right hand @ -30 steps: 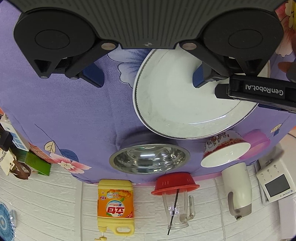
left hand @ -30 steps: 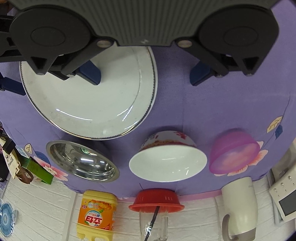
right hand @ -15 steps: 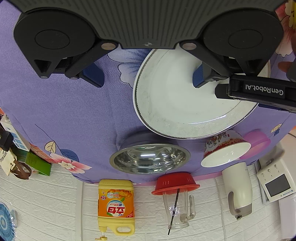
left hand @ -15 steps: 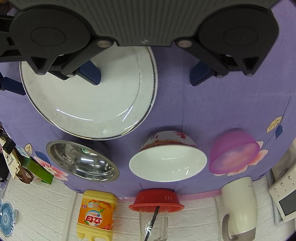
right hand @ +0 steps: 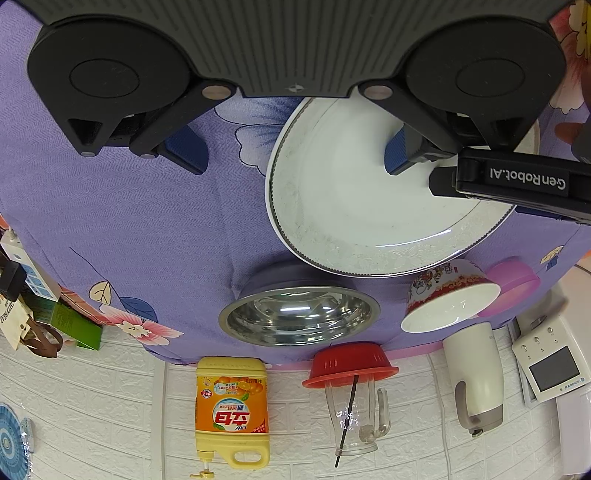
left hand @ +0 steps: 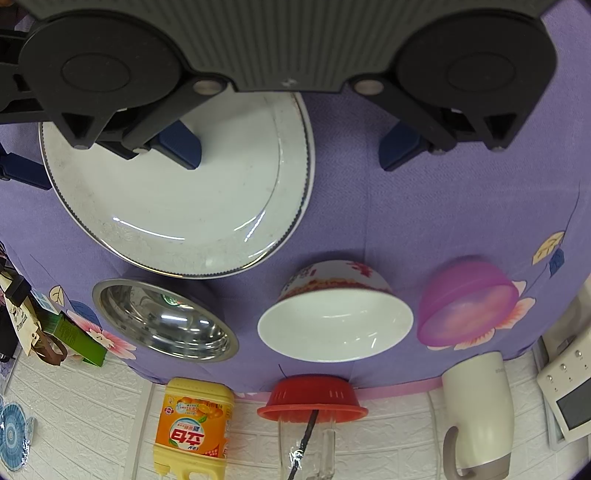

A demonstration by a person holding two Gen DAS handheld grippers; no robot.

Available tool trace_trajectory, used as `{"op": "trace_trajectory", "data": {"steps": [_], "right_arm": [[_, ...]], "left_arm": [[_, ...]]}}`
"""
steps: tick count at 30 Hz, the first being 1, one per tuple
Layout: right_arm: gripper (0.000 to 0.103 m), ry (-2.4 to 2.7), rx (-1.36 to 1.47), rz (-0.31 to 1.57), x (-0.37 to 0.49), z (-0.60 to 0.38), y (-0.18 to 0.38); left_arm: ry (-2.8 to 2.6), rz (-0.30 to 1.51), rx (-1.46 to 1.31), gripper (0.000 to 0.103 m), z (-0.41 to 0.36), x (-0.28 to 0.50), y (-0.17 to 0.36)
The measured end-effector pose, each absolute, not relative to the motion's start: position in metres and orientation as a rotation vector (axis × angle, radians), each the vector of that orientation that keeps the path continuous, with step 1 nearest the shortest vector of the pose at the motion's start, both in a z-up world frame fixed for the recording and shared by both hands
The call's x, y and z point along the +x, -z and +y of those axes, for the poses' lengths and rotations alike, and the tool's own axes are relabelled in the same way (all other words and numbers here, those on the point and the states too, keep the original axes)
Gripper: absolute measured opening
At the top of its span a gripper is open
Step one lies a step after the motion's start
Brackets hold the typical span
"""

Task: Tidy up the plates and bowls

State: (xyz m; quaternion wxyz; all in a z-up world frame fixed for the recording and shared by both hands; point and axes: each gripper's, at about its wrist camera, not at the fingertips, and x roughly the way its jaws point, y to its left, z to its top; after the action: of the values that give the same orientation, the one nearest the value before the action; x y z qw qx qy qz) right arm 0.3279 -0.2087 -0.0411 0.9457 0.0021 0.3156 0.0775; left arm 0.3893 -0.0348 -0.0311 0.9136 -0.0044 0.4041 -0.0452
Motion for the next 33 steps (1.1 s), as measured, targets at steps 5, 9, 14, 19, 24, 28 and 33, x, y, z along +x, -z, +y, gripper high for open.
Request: {"op": "trace_trajectory", "data": {"steps": [5, 9, 14, 19, 24, 28, 33], "right_arm": [[0.103, -0.158, 0.005, 0.643, 0.3278, -0.2087, 0.0412], [0.103, -0.158, 0.004, 0.643, 0.3278, -0.2086, 0.0412], [0.103, -0.158, 0.004, 0.642, 0.3277, -0.2086, 0.0411], [0.103, -0.158, 0.004, 0.642, 0.3279, -0.2085, 0.0411], [0.103, -0.158, 0.004, 0.642, 0.3276, -0.2083, 0.0411], [0.103, -0.157, 0.004, 0.642, 0.3275, -0.2081, 0.0412], [0.103, -0.157, 0.004, 0.642, 0.3274, -0.2080, 0.0413]], "left_arm": [[0.091, 0.833, -0.013, 0.102, -0.0342, 0.3889, 0.0302], [0.083, 0.823, -0.033, 0.102, -0.0320, 0.3885, 0.0284], [0.076, 0.825, -0.026, 0.102, -0.0330, 0.3881, 0.0293], [0.073, 0.828, -0.031, 0.102, -0.0324, 0.3892, 0.0298], [0.072, 0.827, -0.030, 0.102, -0.0319, 0.3895, 0.0300], [0.071, 0.826, -0.028, 0.102, -0.0323, 0.3892, 0.0303], [0.071, 0.826, -0.025, 0.102, -0.0324, 0.3889, 0.0307]]}}
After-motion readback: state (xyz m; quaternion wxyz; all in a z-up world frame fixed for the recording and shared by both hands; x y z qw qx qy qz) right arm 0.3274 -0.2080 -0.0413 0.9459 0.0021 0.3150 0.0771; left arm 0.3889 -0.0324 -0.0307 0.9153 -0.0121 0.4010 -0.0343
